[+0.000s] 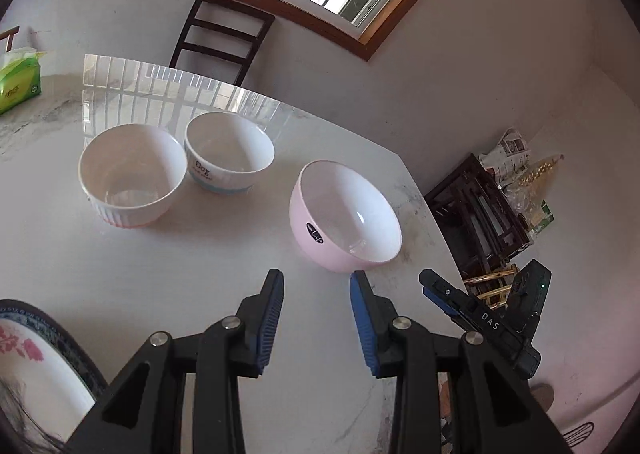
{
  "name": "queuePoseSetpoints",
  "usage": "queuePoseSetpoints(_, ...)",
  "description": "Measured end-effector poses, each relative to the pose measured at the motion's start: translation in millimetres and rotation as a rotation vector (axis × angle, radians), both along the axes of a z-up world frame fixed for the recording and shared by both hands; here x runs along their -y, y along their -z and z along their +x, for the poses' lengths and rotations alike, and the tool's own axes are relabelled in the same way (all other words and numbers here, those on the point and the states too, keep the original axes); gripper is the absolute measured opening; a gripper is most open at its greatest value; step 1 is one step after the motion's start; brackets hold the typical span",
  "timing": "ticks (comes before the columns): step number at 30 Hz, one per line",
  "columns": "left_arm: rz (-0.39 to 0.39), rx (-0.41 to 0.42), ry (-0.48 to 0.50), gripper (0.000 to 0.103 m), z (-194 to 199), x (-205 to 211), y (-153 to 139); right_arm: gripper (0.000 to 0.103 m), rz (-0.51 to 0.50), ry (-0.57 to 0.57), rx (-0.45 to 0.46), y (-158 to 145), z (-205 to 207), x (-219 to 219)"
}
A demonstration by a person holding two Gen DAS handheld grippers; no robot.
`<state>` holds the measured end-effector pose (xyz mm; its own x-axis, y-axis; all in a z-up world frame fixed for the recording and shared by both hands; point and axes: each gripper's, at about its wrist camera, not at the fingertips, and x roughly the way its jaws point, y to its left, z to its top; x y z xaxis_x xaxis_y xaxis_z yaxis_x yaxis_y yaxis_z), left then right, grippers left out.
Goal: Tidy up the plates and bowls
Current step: 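Release the flowered plate and grasp the pink bowl rim with both grippers, then carry the pink bowl beside the plate stack and open the right gripper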
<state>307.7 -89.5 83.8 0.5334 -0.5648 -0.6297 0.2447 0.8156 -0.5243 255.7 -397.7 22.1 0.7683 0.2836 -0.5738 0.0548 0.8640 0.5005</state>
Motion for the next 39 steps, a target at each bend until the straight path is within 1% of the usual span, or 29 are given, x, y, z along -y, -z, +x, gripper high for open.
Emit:
queuePoseSetpoints(4, -0.024, -0.07, 0.03, 0.035, 47.1, 19.9, 11.8, 0.066, 0.046, -0.007, -0.041, -9.1, 31.2, 18.4)
queuePoseSetpoints(6, -0.018, -0.112, 0.058, 0.035, 66.0, 30.7, 19.5, 0.061, 0.04, -0.005, -0.06, -12.1, 45.0, 22.9)
queuePoseSetpoints(8, -0.018, -0.129, 0.064, 0.035, 79.1, 37.3, 24.2, 0.059, 0.05, -0.021, -0.081, -14.2, 58.1, 25.5)
queuePoseSetpoints(9, -0.018, -0.133, 0.068, 0.035, 84.2, 39.4, 25.1, 0.055, 0.056, -0.027, -0.089, -14.4, 63.5, 26.6)
queuePoseSetpoints(12, 0.011, -0.116, 0.074, 0.035, 95.6, 49.2, 24.8, 0.052, 0.044, -0.035, -0.114, -13.2, 76.6, 24.2)
queuePoseSetpoints(14, 0.039, -0.104, 0.08, 0.035, 100.3, 56.4, 25.8, 0.051, 0.043, -0.04, -0.128, -11.8, 84.8, 22.6)
queuePoseSetpoints(16, 0.095, -0.101, 0.081, 0.035, 106.8, 63.7, 27.4, 0.047, 0.022, -0.047, -0.146, -11.5, 94.6, 18.8)
queuePoseSetpoints(17, 0.117, -0.096, 0.077, 0.033, 107.2, 67.0, 28.6, 0.044, 0.011, -0.049, -0.152, -10.9, 98.6, 16.4)
queuePoseSetpoints(18, 0.135, -0.087, 0.072, 0.033, 105.6, 70.5, 29.2, 0.039, 0.002, -0.051, -0.162, -10.0, 102.8, 14.9)
queuePoseSetpoints(19, 0.15, -0.076, 0.069, 0.033, 105.8, 73.0, 29.7, 0.036, -0.003, -0.053, -0.175, -8.6, 106.8, 13.6)
queuePoseSetpoints(20, 0.163, -0.066, 0.068, 0.033, 104.9, 76.0, 30.2, 0.03, -0.005, -0.056, -0.188, -6.7, 110.2, 12.4)
queuePoseSetpoints(21, 0.173, -0.063, 0.068, 0.033, 105.4, 78.4, 30.8, 0.028, 0.0, -0.062, -0.2, -4.7, 112.9, 11.1)
queuePoseSetpoints(23, 0.176, -0.073, 0.063, 0.033, 104.6, 78.3, 33.0, 0.028, -0.003, -0.065, -0.231, 0.3, 117.9, 9.0)
queuePoseSetpoints(26, 0.136, -0.068, 0.042, 0.033, 103.6, 69.3, 30.9, 0.027, -0.022, -0.068, -0.242, 1.5, 121.6, 5.9)
queuePoseSetpoints(28, 0.142, -0.061, 0.021, 0.035, 106.3, 69.5, 30.0, 0.027, -0.037, -0.068, -0.243, 1.8, 121.0, 4.8)
queuePoseSetpoints(31, 0.148, -0.114, 0.035, 0.035, 111.7, 73.6, 40.1, 0.027, -0.036, -0.078, -0.252, 4.3, 123.1, 3.7)
queuePoseSetpoints(34, 0.149, -0.162, 0.038, 0.035, 117.5, 78.9, 51.2, 0.023, -0.037, -0.083, -0.255, 4.6, 123.4, 2.2)
queuePoseSetpoints(35, 0.156, -0.172, 0.034, 0.034, 120.0, 80.4, 54.3, 0.022, -0.041, -0.083, -0.256, 3.9, 124.2, 1.1)
queuePoseSetpoints(36, 0.176, -0.18, 0.021, 0.026, 121.3, 81.6, 57.1, 0.022, -0.046, -0.083, -0.255, 3.7, 123.9, 0.6)
queuePoseSetpoints(38, 0.198, -0.176, 0.005, 0.024, 120.8, 83.0, 59.2, 0.021, -0.056, -0.083, -0.254, 3.0, 124.4, -0.1)
queuePoseSetpoints(39, 0.222, -0.17, 0.006, 0.021, 116.5, 84.6, 58.3, 0.021, -0.057, -0.084, -0.254, 2.5, 124.1, -0.3)
